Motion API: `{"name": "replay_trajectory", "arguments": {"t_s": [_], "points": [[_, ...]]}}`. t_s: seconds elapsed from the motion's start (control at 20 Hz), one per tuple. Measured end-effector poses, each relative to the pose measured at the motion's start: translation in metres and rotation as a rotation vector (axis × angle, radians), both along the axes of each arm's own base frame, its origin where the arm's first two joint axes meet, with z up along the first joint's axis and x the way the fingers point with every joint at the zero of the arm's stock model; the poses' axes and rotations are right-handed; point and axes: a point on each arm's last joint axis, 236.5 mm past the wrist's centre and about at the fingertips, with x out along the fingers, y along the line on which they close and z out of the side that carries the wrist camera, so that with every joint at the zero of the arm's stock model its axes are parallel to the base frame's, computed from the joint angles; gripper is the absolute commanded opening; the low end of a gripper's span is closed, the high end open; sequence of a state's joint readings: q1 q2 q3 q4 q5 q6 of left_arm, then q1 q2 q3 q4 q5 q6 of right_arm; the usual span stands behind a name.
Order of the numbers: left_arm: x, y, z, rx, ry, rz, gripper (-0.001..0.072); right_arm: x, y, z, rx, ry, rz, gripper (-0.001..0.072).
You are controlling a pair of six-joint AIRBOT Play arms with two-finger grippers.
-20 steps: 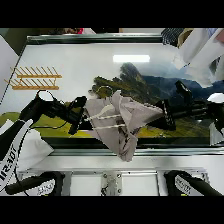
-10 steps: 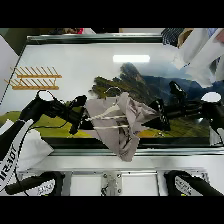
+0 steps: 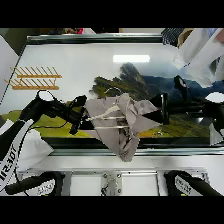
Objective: Fold the clothes and pants, and hang the long-sleeved shirts on hangers.
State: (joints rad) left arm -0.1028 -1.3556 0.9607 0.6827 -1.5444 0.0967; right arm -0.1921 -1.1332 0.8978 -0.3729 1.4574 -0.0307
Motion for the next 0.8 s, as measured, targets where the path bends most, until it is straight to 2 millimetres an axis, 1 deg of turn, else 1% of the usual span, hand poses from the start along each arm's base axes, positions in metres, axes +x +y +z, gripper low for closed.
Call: {"name": "replay_trajectory", "arguments": {"t_s": [0.15, 0.3, 0.4, 0.5, 0.65, 0.8], "points": [[0.0, 0.001, -0.002, 0.009, -0.003, -0.002, 0.0014, 0.018, -0.027, 0.016, 0.026, -0.046, -0.12, 0.0592], [0.0, 0.001, -0.001, 0.007, -0.002, -0.003, 0.0014, 0.023, -0.056, 0.028, 0.04, -0.07, -0.203, 0.0592], [0.0, 0.001, -0.002, 0.008, -0.003, -0.001, 0.0014, 0.019, -0.07, 0.032, 0.053, -0.061, -0.223, 0.0592], [0.0, 0.001, -0.002, 0.008, -0.003, -0.001, 0.0014, 0.01, -0.078, 0.033, 0.063, -0.026, -0.221, 0.0592], [0.0, 0.001, -0.001, 0.008, -0.003, -0.001, 0.0014, -0.008, -0.086, 0.02, 0.037, 0.083, -0.204, 0.0591], [0.001, 0.001, -0.002, 0.008, -0.004, 0.0, 0.0014, -0.022, -0.087, 0.005, 0.02, 0.18, -0.187, 0.0591]]}}
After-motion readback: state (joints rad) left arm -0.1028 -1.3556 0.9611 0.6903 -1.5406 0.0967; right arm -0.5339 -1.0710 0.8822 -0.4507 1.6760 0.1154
